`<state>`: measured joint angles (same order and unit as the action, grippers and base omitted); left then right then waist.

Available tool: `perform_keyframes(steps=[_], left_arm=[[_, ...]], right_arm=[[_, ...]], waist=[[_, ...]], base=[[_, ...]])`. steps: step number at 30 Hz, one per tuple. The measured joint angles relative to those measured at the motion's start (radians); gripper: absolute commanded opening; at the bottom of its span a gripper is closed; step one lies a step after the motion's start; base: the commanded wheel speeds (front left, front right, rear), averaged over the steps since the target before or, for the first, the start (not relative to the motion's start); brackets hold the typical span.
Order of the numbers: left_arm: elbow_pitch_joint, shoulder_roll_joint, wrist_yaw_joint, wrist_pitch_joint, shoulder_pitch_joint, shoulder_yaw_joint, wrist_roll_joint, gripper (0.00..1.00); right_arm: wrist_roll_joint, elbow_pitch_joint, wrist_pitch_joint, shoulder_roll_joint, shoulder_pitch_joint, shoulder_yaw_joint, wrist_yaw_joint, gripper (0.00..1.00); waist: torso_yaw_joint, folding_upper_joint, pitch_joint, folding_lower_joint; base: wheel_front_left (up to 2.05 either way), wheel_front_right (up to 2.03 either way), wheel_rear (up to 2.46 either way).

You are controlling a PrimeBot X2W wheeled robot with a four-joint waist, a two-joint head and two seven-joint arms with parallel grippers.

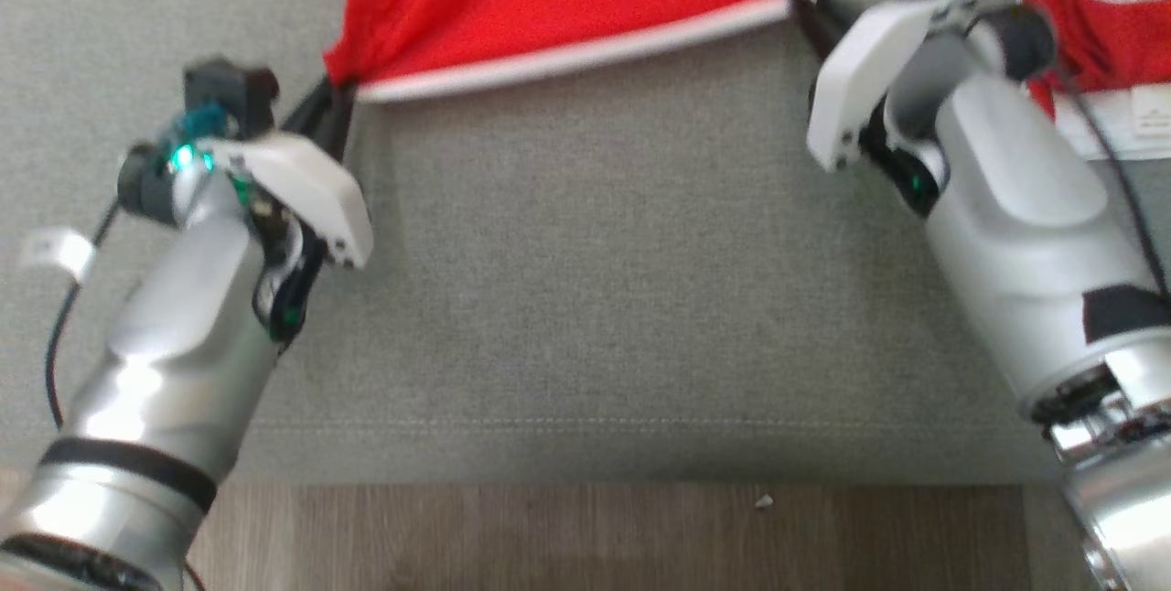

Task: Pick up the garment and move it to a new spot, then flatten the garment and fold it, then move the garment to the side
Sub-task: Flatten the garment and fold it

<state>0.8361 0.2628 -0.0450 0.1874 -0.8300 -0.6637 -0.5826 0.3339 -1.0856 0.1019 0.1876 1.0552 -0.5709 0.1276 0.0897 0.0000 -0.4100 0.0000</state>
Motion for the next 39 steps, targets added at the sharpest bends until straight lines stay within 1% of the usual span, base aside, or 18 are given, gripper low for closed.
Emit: perform_keyframes(steps=[2, 6, 11, 16, 19, 23, 27, 32, 36, 39], left_arm=[[0.014, 0.0, -0.003, 0.012, 0.025, -0.009, 0.008, 0.0], [0.036, 0.0, -0.014, 0.034, 0.063, -0.042, 0.028, 0.0], [0.044, -0.001, -0.014, 0.052, 0.121, -0.062, 0.045, 0.0], [0.04, -0.001, -0.014, 0.06, 0.177, -0.071, 0.046, 0.0], [0.028, -0.002, -0.014, 0.061, 0.22, -0.083, 0.046, 0.0], [0.005, -0.002, -0.027, 0.056, 0.282, -0.101, 0.044, 0.0], [-0.038, 0.004, -0.035, 0.03, 0.352, -0.115, 0.039, 0.0], [-0.128, 0.028, -0.036, -0.016, 0.439, -0.132, 0.005, 0.0], [-0.221, 0.066, -0.033, -0.045, 0.499, -0.133, -0.007, 0.0], [-0.295, 0.098, -0.022, -0.078, 0.541, -0.139, -0.019, 0.0]], right_arm=[[0.023, -0.018, 0.045, 0.012, -0.022, -0.032, 0.0, 0.0], [0.031, -0.035, 0.135, 0.043, -0.057, -0.124, 0.005, 0.0], [0.116, -0.01, 0.234, 0.073, -0.092, -0.204, 0.005, 0.0], [0.218, 0.095, 0.37, 0.142, -0.147, -0.329, 0.005, 0.0], [0.306, 0.188, 0.457, 0.208, -0.193, -0.402, 0.005, 0.0], [0.416, 0.304, 0.574, 0.303, -0.23, -0.473, 0.005, 0.0], [0.501, 0.399, 0.681, 0.379, -0.257, -0.507, 0.005, 0.0], [0.565, 0.489, 0.773, 0.451, -0.303, -0.522, 0.005, 0.0], [0.617, 0.55, 0.848, 0.488, -0.346, -0.521, 0.005, 0.0], [0.642, 0.607, 0.907, 0.518, -0.387, -0.521, 0.005, 0.0]], waist=[[0.001, 0.0, 0.021, 0.0], [-0.002, 0.0, 0.065, 0.0], [-0.004, 0.0, 0.125, 0.0], [-0.005, 0.0, 0.18, 0.0], [-0.003, 0.0, 0.21, 0.0], [0.004, 0.0, 0.244, -0.0001], [0.01, 0.0001, 0.276, 0.0], [0.022, 0.0, 0.31, -0.0001], [0.033, 0.0, 0.338, -0.0001], [0.041, 0.0, 0.356, -0.0001]], base=[[0.0, 0.0, 0.0], [0.0, 0.0, 0.0], [0.0, 0.0, 0.0], [0.0, 0.0, 0.0], [0.0, 0.0, 0.0], [0.0, 0.0, 0.0], [0.0, 0.0, 0.0], [0.0, 0.0, 0.0], [0.0, 0.0, 0.0], [0.0, 0.0, 0.0]])
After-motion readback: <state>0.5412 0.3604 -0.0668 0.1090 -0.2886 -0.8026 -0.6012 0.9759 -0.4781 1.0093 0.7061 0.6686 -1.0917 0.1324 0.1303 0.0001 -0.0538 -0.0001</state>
